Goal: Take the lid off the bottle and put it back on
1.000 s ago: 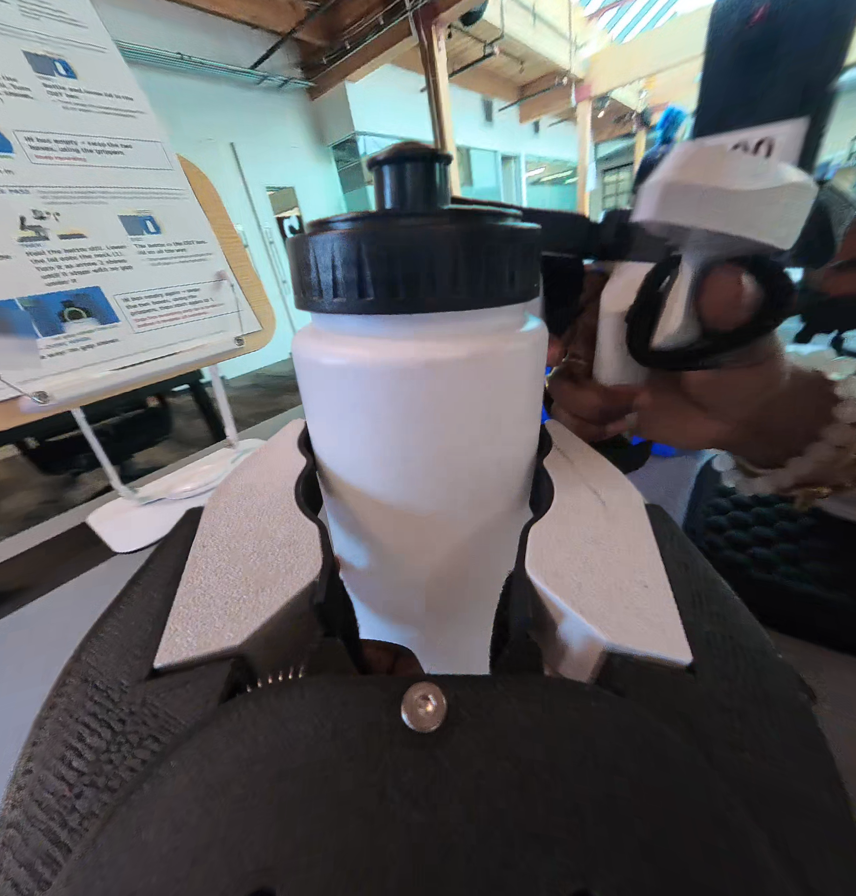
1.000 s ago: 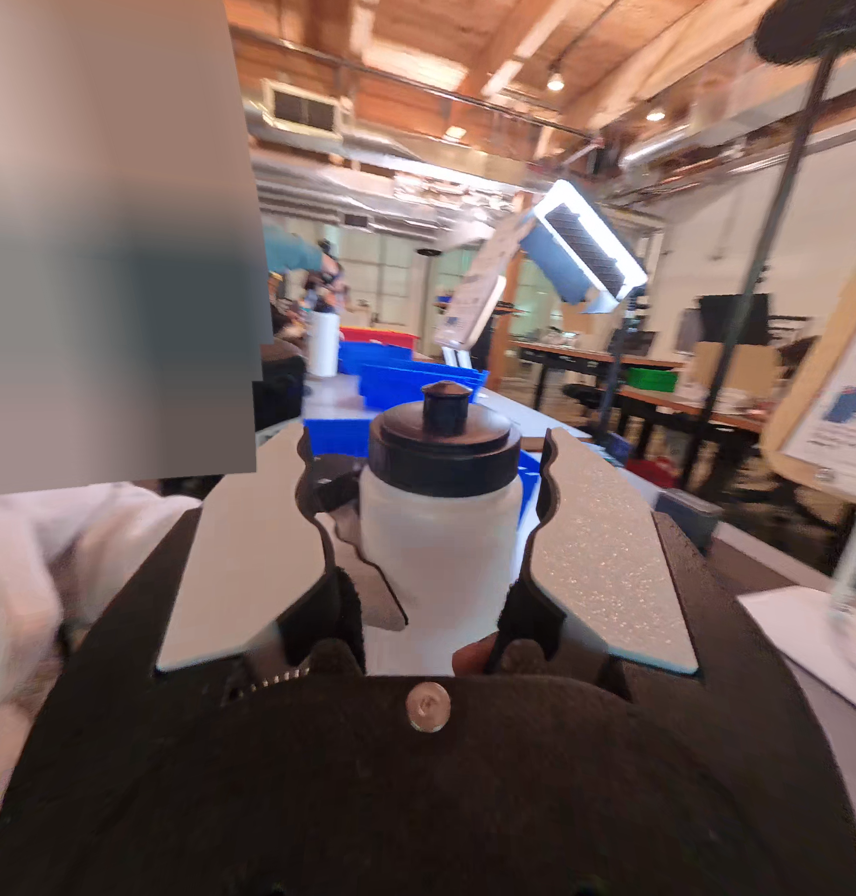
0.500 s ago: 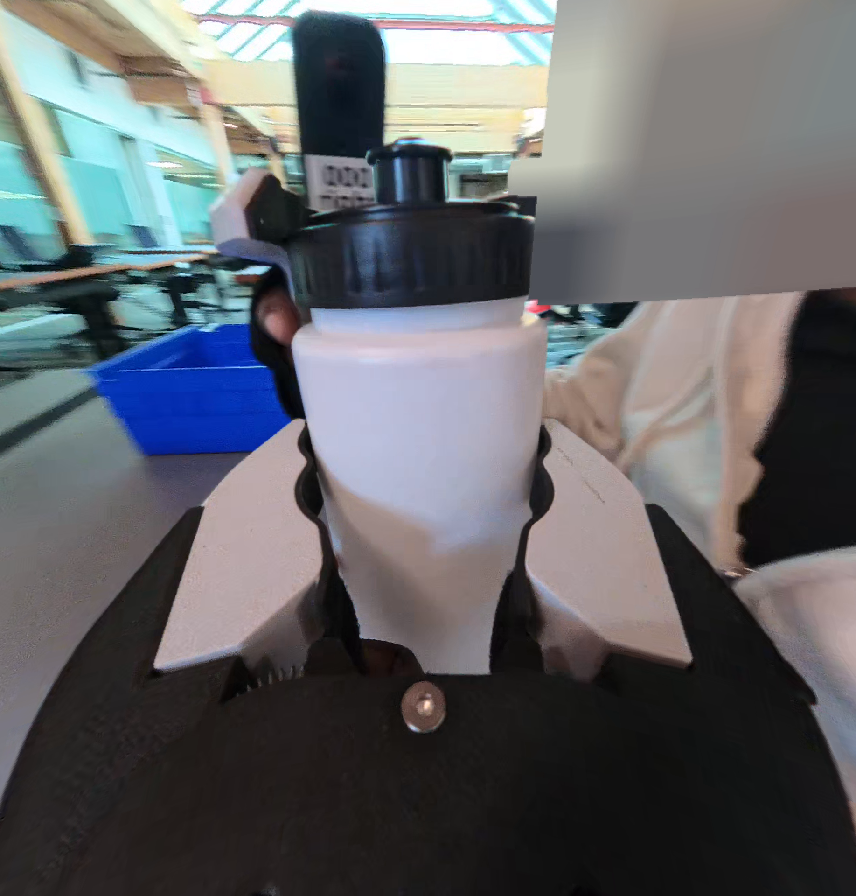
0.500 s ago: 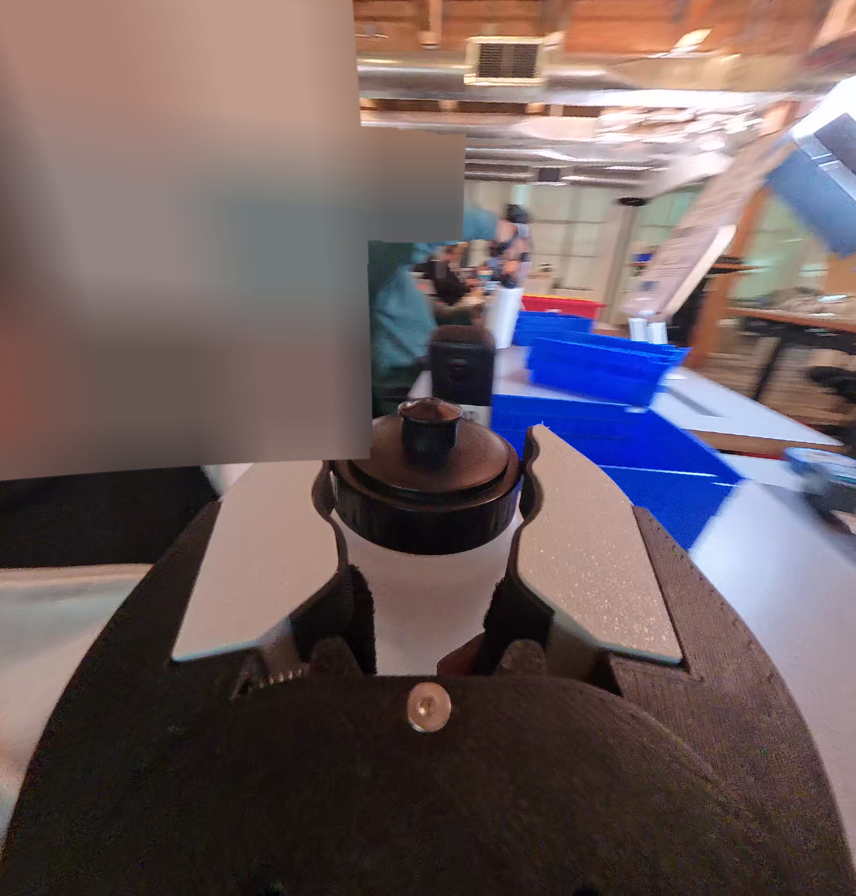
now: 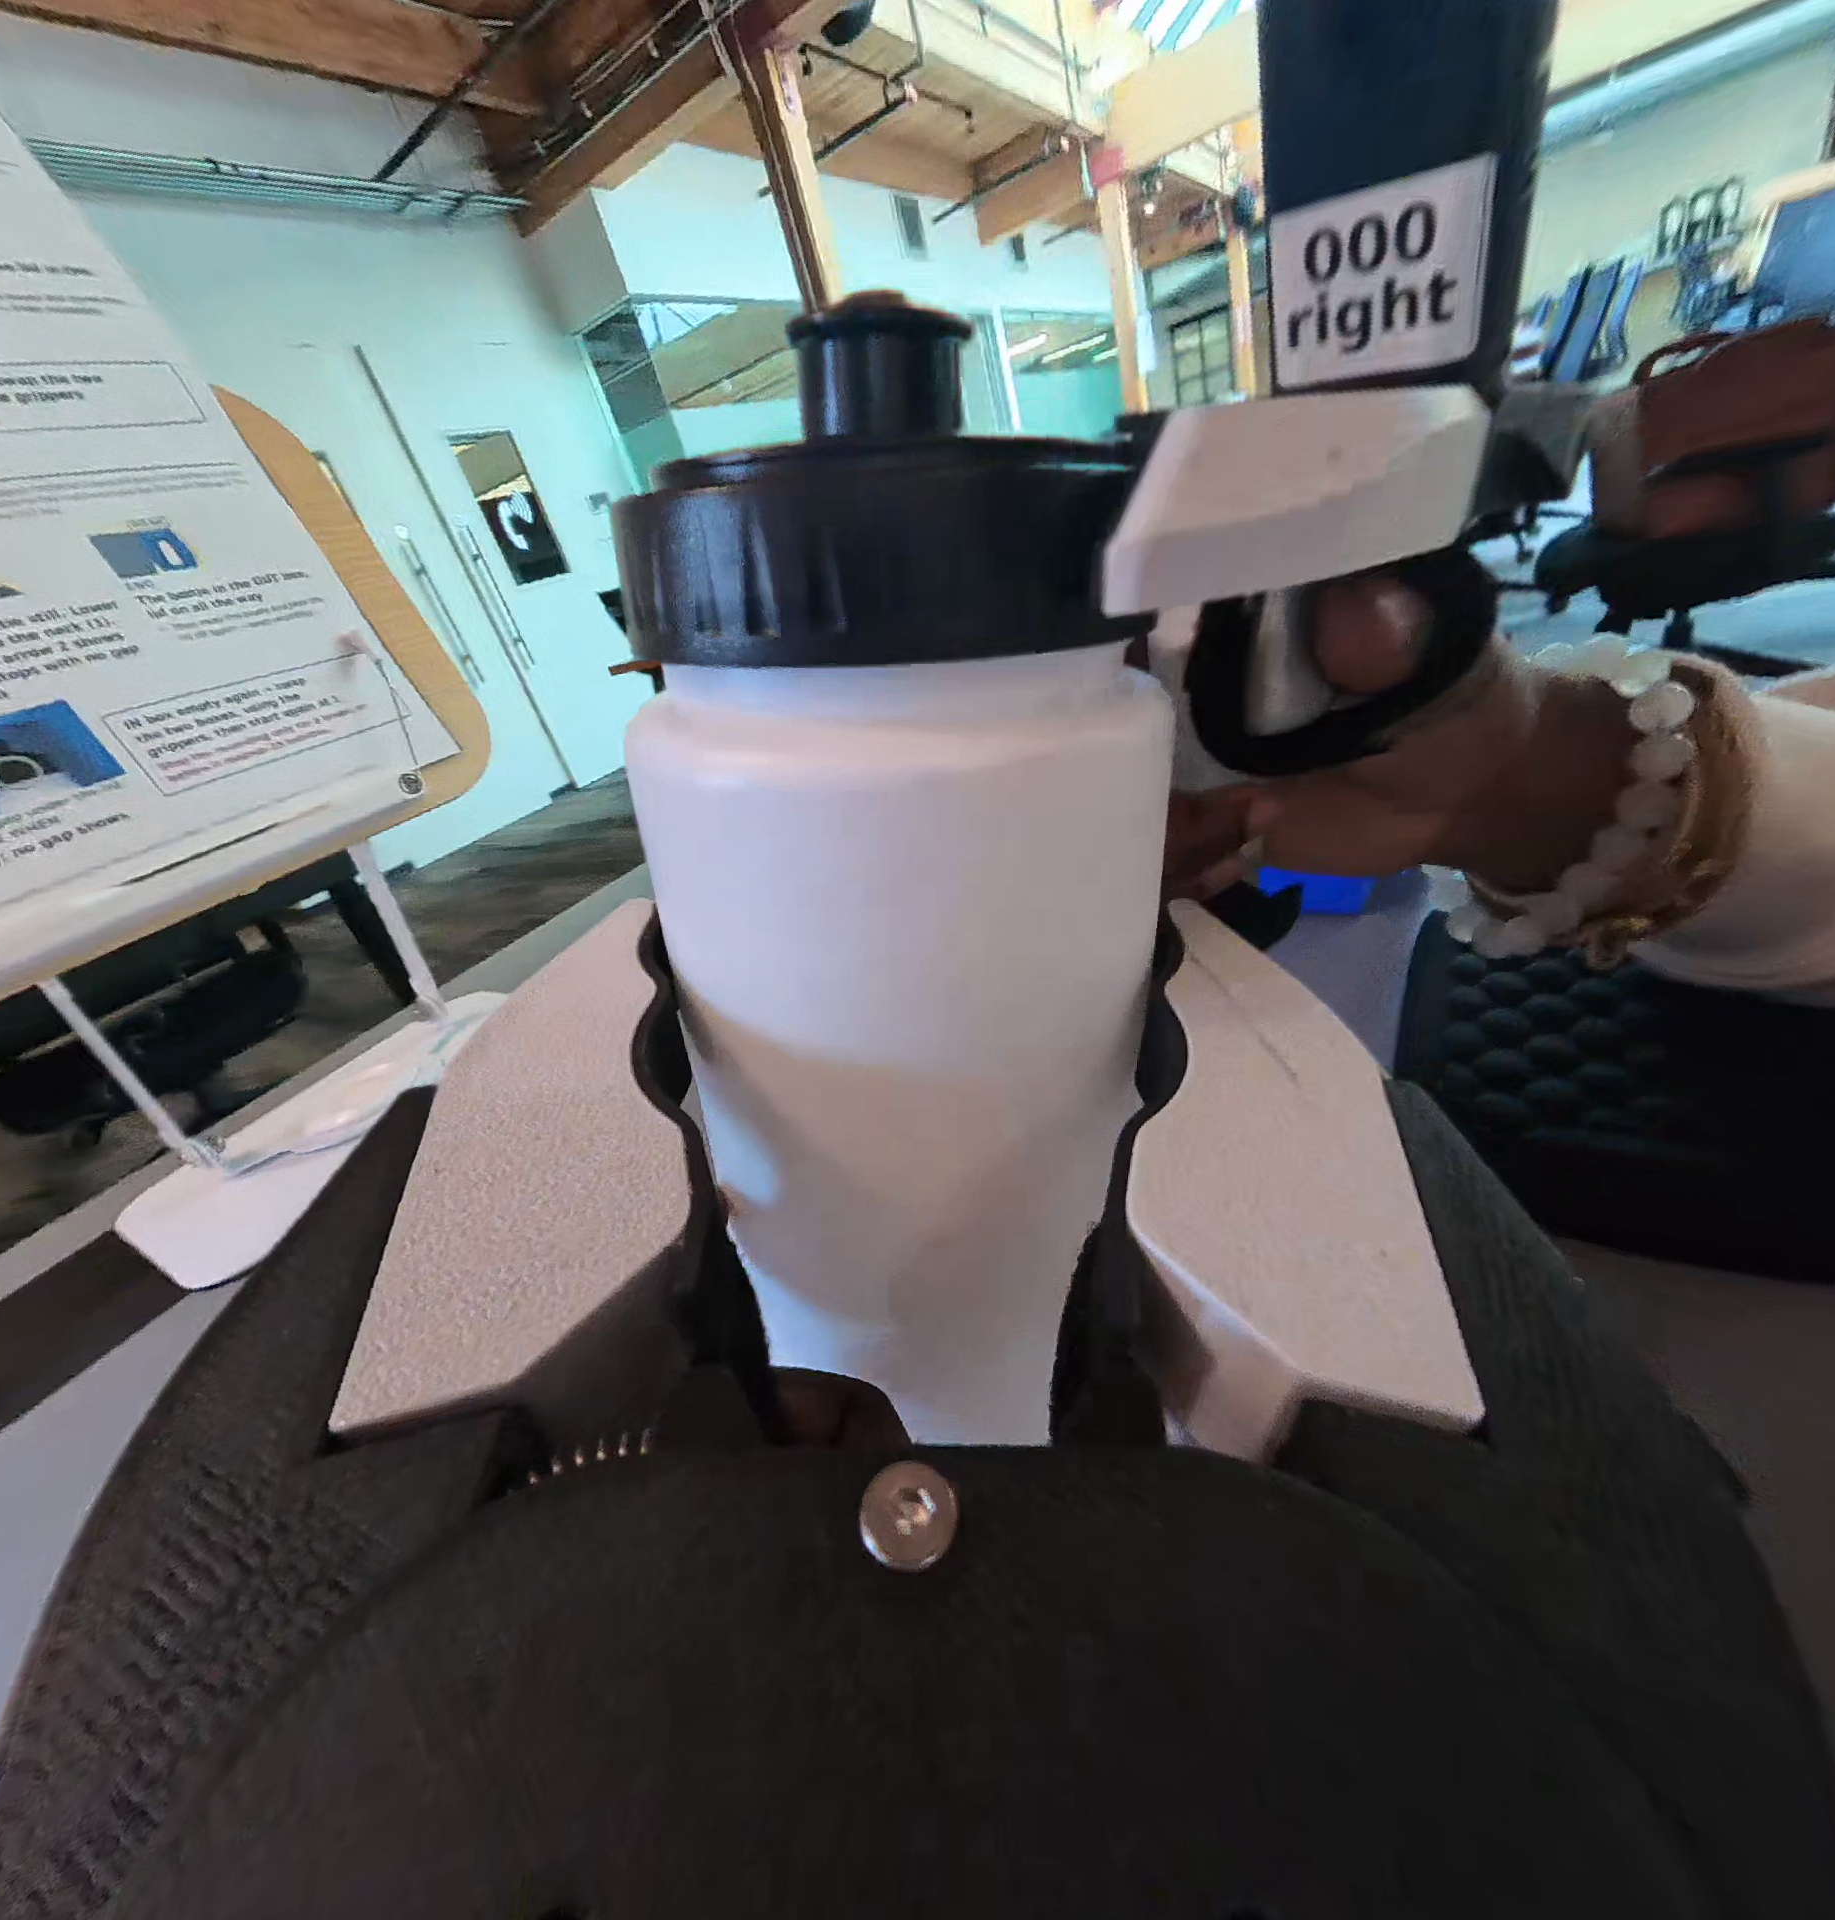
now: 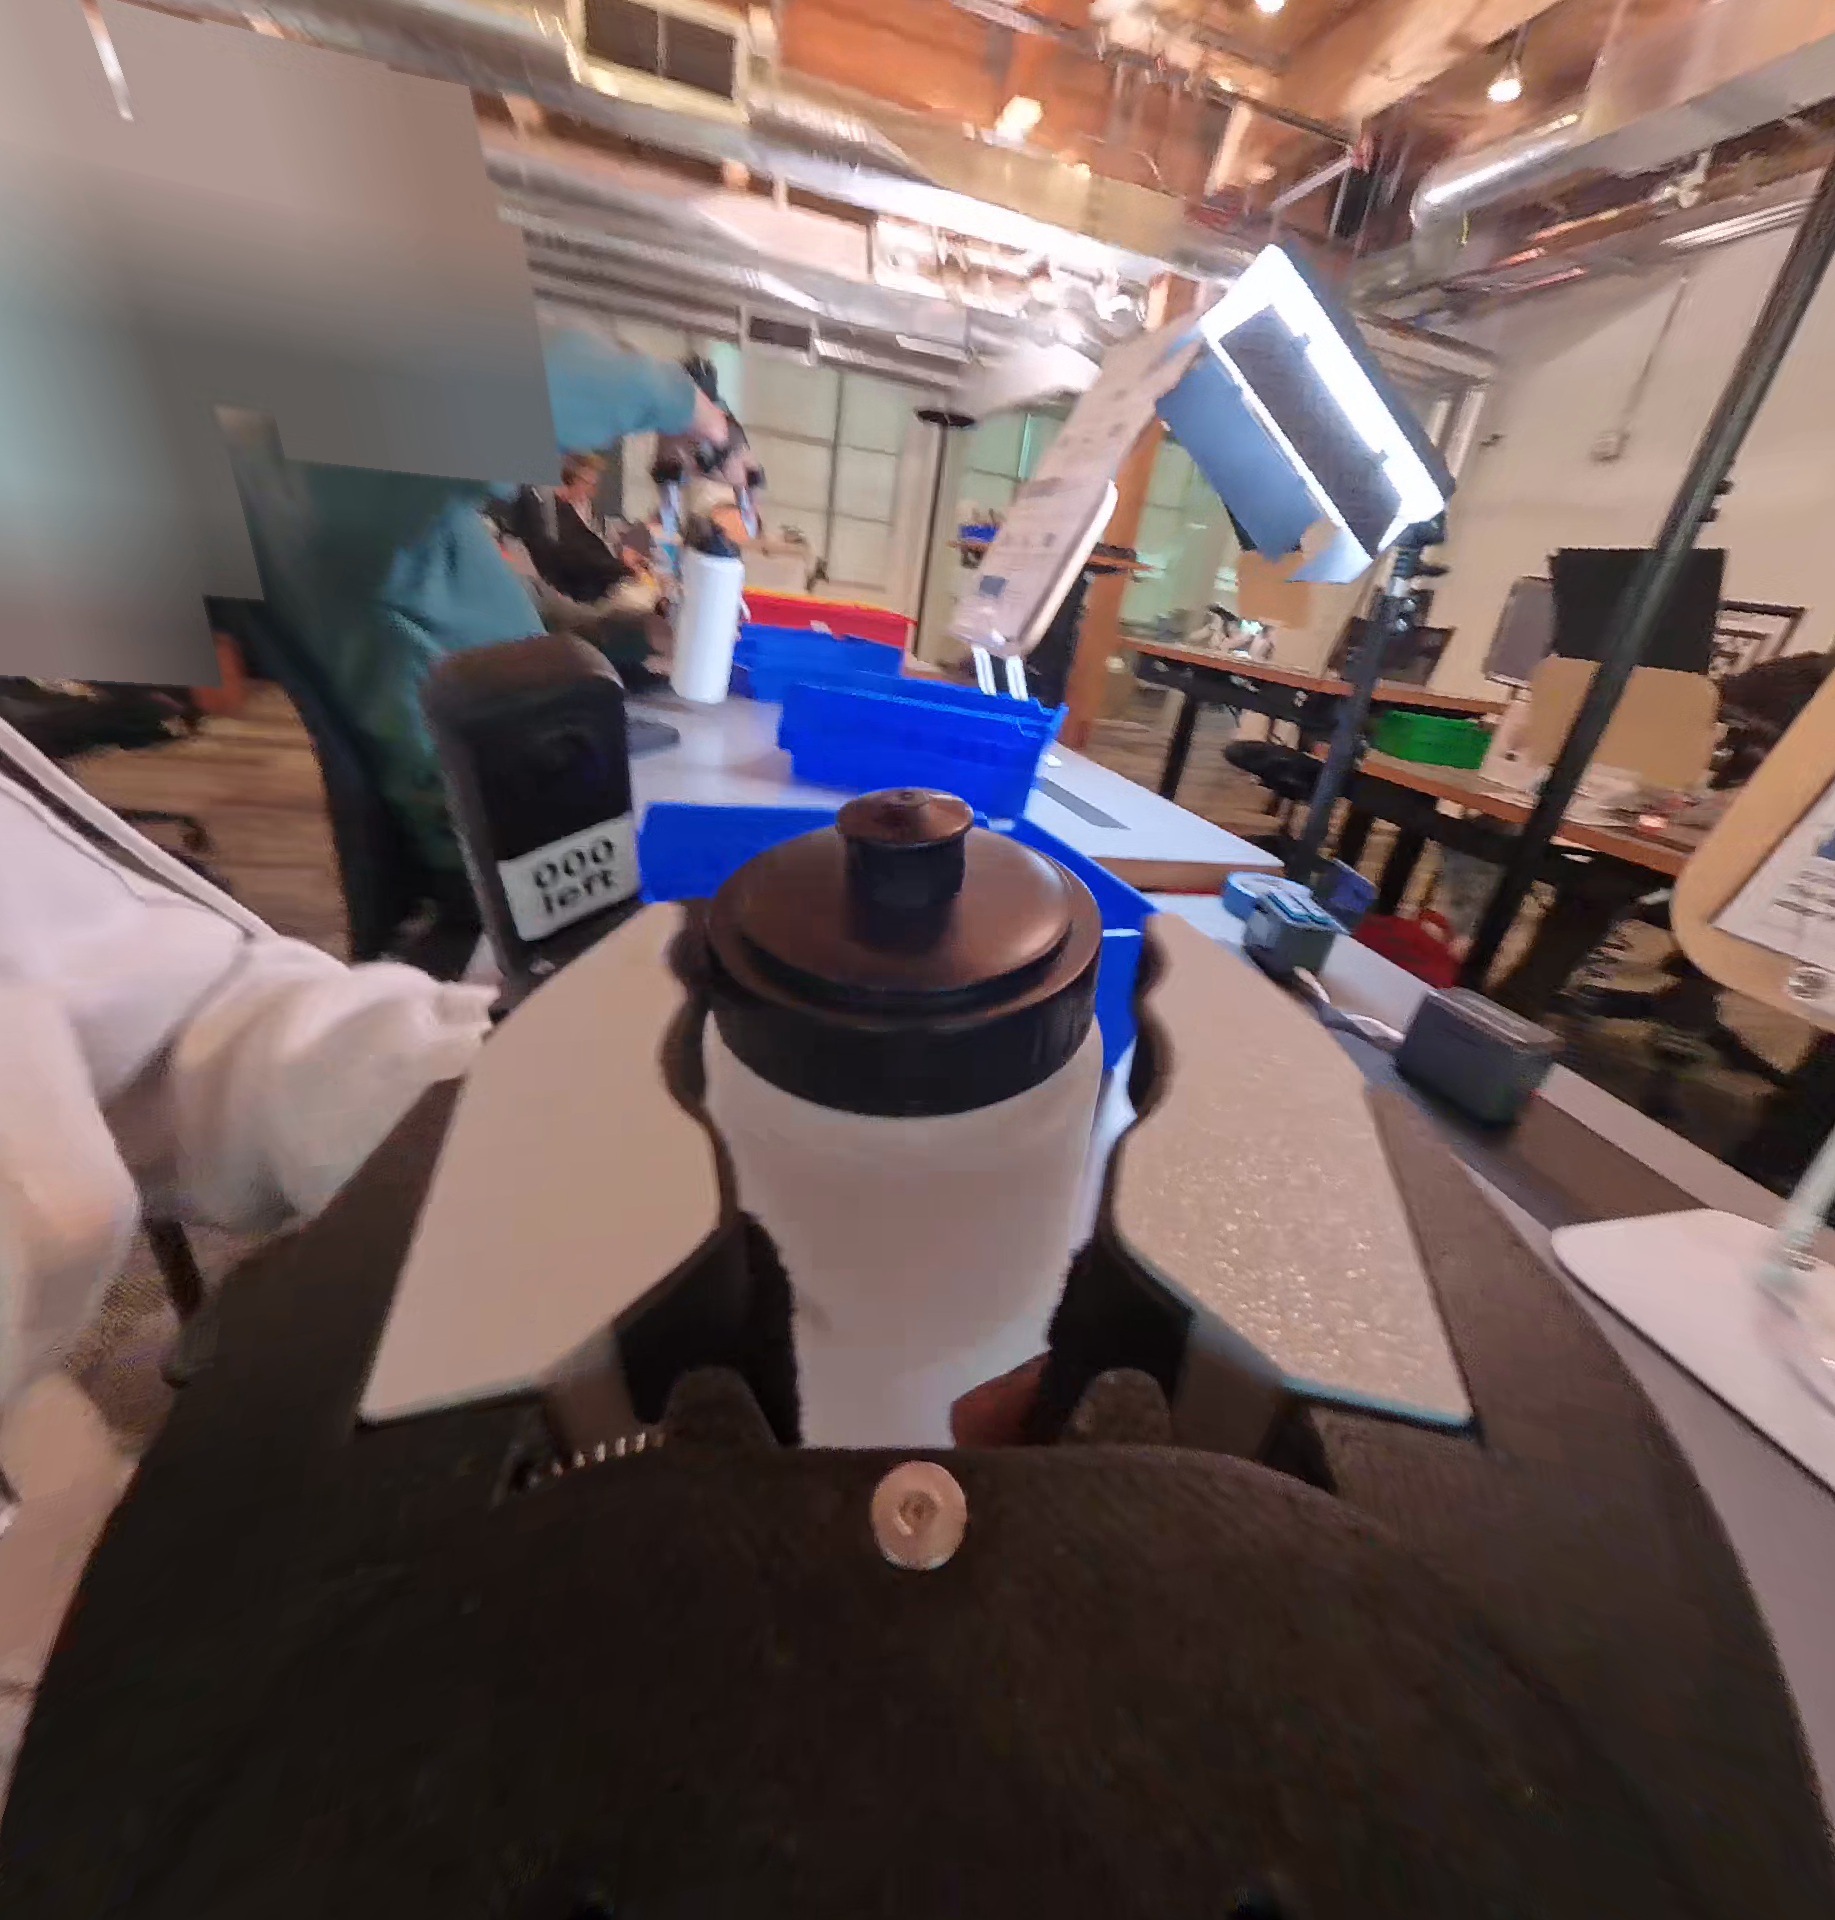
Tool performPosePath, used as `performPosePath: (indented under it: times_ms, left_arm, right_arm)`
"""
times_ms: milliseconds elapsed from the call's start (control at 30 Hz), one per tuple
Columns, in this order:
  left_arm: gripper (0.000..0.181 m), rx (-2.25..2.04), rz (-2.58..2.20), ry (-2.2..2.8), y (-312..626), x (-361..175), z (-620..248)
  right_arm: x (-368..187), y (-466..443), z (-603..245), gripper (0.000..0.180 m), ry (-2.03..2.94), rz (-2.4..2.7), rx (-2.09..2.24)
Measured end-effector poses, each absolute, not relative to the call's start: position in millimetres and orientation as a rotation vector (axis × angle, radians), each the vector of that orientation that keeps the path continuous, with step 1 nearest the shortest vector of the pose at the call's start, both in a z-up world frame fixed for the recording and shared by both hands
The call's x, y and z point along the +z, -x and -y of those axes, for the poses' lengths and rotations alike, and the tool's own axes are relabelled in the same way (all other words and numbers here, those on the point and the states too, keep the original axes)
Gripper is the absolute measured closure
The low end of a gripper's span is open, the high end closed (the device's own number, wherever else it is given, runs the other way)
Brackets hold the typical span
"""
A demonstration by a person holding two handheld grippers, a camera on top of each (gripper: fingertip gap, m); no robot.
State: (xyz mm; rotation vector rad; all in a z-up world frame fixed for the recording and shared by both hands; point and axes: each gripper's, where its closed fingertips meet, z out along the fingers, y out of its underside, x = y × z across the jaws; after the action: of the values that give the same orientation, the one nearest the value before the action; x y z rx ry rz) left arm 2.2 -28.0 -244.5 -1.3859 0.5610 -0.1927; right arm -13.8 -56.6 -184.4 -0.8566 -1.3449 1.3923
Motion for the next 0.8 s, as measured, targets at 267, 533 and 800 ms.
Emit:
performPosePath:
  times_ms: [267, 533, 800]
  left_arm:
    - [0.095, -0.864, -0.879, 1.292, -58, -246, 84]
    - [0.095, -0.722, -0.72, 1.33, -42, -241, 61]
    - [0.095, -0.186, -0.453, 1.439, 9, -249, 19]
  right_arm:
    - [-182, -20, 106, 0.106, 0.643, 1.623, 1.815]
    - [-174, -15, 90, 0.099, 0.66, 1.478, 1.887]
    - [-183, 16, 48, 0.088, 0.842, 1.284, 1.356]
